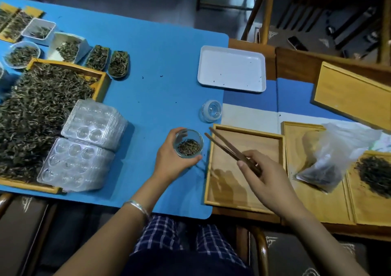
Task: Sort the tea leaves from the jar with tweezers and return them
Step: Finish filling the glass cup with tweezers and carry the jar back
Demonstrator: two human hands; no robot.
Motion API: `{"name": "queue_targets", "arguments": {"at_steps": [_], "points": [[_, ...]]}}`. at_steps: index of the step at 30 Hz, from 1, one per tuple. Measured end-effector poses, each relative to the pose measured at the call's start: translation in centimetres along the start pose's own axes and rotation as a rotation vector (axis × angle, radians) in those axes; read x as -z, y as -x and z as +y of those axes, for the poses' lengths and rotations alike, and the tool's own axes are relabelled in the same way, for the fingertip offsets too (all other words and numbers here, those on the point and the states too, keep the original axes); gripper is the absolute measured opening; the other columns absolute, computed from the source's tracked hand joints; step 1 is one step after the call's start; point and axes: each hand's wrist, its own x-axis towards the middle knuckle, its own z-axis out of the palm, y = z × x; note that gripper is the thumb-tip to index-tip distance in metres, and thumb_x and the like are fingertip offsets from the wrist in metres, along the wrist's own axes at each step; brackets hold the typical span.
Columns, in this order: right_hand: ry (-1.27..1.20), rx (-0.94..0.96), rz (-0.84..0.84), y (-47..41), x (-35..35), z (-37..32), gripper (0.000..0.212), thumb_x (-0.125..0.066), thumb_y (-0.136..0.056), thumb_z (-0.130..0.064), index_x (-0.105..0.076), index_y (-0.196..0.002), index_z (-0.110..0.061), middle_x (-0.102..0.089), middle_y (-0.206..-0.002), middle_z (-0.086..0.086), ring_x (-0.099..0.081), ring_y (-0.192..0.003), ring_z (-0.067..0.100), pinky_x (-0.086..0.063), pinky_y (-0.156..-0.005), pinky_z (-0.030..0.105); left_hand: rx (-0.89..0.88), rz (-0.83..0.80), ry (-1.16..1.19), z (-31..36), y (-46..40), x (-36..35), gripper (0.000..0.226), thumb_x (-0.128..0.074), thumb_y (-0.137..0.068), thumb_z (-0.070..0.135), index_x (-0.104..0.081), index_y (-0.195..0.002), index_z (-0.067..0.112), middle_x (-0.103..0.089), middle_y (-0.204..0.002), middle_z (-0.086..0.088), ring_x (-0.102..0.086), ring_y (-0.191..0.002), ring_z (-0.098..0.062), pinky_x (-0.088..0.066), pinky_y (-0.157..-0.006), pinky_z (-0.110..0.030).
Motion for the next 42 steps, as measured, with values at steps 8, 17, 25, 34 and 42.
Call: {"name": "queue_targets", "arguments": {"at_steps": [8,17,25,34,42], "points": [[0.155,-0.03,-0.085,-2.1,-1.4,-7.8,0.013,-0.054,-0.09,-0.041,-0.056,-0.1,-0.034,-0.065,-0.08,-0.015,-0.06,-0.073,0.005,-0.052,-0.064,0.036,-0.284,-0.035,-0.261,2.5,-4.8,7.5,0.074,-0.083,-0.056,0.025,-0.053,-0.123,0.023,-0.063,-0.118,0.005,-0.06,-0.111,-0.018,-0.048,-0.096,-0.039],[0.677,0.118,-0.161,-5.4,-2.7,-13.4,0.019,-0.035,-0.098,-0.036,-0.05,-0.095,-0.024,-0.053,-0.097,-0.003,-0.062,-0.081,0.023,-0.037,-0.055,0.032,-0.186,-0.116,-0.27,1.3,-3.6,7.8,0.081,-0.084,-0.056,0.034,-0.038,-0.121,0.041,-0.06,-0.123,0.018,-0.06,-0.111,-0.009,-0.049,-0.09,-0.026],[0.771,0.142,-0.245,-6.4,-2.6,-12.9,0.017,-0.048,-0.091,-0.018,-0.038,-0.078,-0.022,-0.046,-0.081,0.0,-0.061,-0.076,0.026,-0.012,-0.042,0.029,-0.287,-0.159,-0.348,1.9,-3.6,6.4,0.077,-0.083,-0.057,0.032,-0.047,-0.125,0.025,-0.062,-0.121,0.007,-0.059,-0.11,-0.018,-0.049,-0.09,-0.032],[0.604,0.093,-0.132,-6.5,-2.6,-11.9,0.02,-0.041,-0.096,-0.033,-0.053,-0.098,-0.018,-0.055,-0.095,0.001,-0.061,-0.085,0.028,-0.033,-0.056,0.032,-0.323,-0.175,-0.366,2.5,-3.6,6.2,0.074,-0.081,-0.058,0.039,-0.045,-0.122,0.029,-0.062,-0.116,0.011,-0.057,-0.106,-0.013,-0.044,-0.086,-0.023],[0.654,0.092,-0.092,-5.6,-2.1,-12.9,0.014,-0.044,-0.093,-0.028,-0.044,-0.084,-0.019,-0.041,-0.082,-0.003,-0.061,-0.081,0.027,-0.026,-0.049,0.031,-0.469,-0.112,-0.516,3.4,-4.3,8.1,0.073,-0.088,-0.059,0.023,-0.057,-0.124,0.01,-0.065,-0.115,-0.004,-0.058,-0.107,-0.031,-0.038,-0.094,-0.03]]}}
